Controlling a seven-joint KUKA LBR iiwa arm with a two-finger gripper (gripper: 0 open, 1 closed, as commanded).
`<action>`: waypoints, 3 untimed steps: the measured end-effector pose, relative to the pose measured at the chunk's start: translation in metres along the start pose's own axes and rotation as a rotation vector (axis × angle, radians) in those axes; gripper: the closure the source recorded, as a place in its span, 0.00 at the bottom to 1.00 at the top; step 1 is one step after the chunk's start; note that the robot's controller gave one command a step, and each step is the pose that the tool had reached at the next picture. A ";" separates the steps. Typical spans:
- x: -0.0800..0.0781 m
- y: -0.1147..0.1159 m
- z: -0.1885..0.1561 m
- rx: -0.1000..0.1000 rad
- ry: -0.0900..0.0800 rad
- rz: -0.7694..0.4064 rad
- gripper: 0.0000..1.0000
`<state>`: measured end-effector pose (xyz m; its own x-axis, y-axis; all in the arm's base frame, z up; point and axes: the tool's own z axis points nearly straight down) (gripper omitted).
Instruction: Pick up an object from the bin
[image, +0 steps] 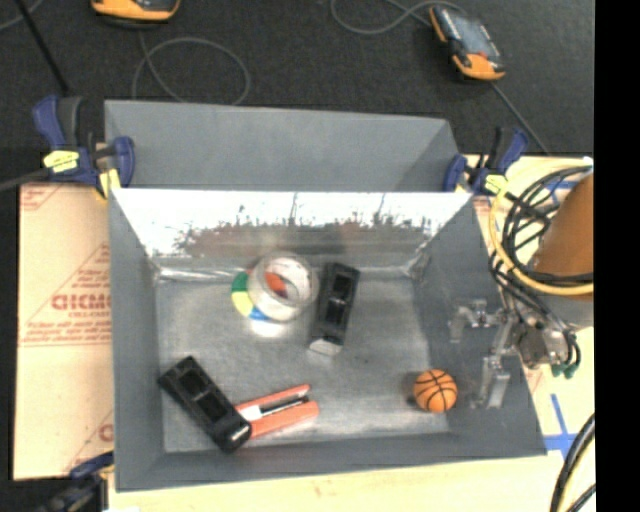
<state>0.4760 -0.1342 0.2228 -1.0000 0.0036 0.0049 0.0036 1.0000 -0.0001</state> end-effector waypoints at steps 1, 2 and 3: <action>-0.002 0.001 -0.004 0.002 -0.008 -0.004 0.00; -0.001 -0.015 0.085 0.004 -0.012 -0.099 0.00; 0.001 -0.018 0.107 0.001 -0.004 -0.108 0.00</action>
Offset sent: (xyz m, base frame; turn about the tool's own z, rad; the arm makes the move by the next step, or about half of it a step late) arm -0.0034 -0.0243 -0.1528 -0.1701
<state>0.4741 -0.1525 0.1154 -0.9946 -0.1040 0.0006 -0.1040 0.9946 -0.0003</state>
